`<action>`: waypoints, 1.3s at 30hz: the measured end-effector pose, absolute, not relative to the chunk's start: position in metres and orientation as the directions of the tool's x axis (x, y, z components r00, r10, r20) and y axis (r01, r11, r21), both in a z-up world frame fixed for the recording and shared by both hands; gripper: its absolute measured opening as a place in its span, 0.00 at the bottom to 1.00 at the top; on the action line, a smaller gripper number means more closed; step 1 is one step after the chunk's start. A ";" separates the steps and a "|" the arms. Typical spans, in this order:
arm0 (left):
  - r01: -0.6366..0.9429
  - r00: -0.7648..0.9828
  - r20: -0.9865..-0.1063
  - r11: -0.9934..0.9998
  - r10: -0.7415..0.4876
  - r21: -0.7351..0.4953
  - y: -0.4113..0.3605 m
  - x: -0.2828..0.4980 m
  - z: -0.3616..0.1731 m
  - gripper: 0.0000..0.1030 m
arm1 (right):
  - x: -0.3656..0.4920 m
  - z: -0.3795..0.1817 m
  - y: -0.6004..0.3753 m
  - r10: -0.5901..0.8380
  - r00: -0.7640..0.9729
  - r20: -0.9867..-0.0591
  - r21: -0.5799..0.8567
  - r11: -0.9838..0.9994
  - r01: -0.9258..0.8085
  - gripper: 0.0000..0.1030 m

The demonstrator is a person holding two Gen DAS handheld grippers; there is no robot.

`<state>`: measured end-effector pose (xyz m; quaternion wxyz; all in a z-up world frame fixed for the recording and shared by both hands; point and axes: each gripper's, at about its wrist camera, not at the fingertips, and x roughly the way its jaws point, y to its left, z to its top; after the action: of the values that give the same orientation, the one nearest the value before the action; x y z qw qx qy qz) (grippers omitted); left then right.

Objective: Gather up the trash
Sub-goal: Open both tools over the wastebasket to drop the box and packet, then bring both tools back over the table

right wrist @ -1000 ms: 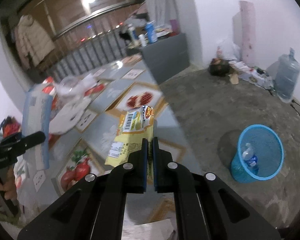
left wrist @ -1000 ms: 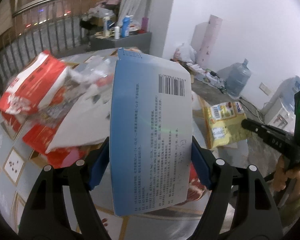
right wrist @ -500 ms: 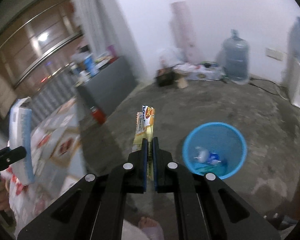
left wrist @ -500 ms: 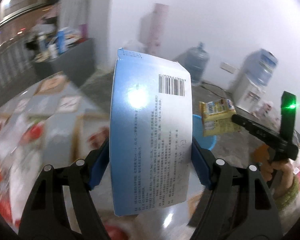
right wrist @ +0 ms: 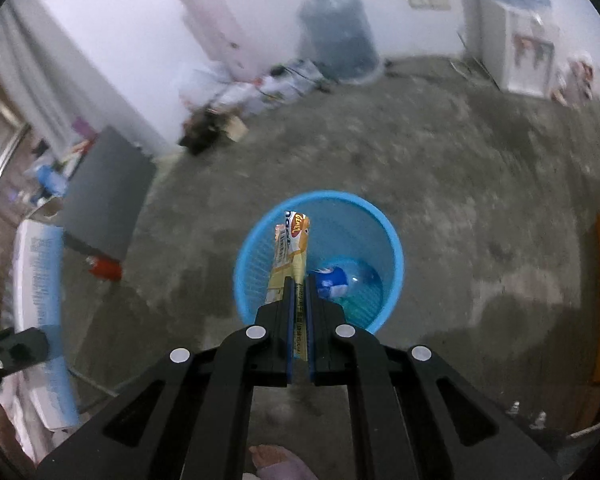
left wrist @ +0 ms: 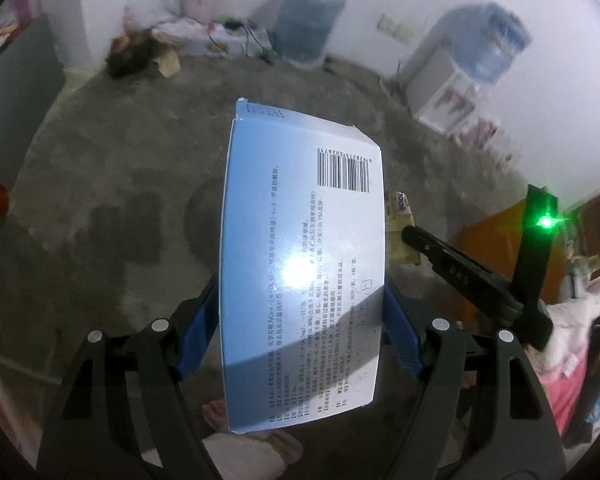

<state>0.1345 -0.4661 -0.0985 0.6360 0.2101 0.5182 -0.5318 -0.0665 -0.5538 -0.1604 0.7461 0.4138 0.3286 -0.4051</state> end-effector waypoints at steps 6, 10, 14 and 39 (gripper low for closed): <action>0.892 -0.113 -0.901 0.356 -0.420 -0.278 -0.530 0.144 -0.149 0.85 | -0.062 -0.220 -0.591 -0.264 0.434 -0.861 0.364 0.277 0.889 0.40; 0.877 -0.106 -0.902 0.388 -0.419 -0.283 -0.549 0.142 -0.157 0.85 | -0.070 -0.236 -0.597 -0.262 0.404 -0.876 0.352 0.226 0.908 0.47; 0.882 -0.103 -0.889 0.372 -0.447 -0.289 -0.548 0.139 -0.147 0.85 | -0.080 -0.228 -0.594 -0.303 0.427 -0.852 0.374 0.219 0.901 0.53; 0.796 0.355 -0.662 0.584 -0.660 -0.156 -0.203 0.147 0.047 0.85 | 0.006 -0.042 -0.412 -0.245 0.709 -0.662 0.330 0.753 0.569 0.76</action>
<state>0.1470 -0.2027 0.0473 0.8174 0.0968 0.3523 -0.4454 0.0062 -0.4115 -0.0415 0.8853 0.2657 0.3047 -0.2299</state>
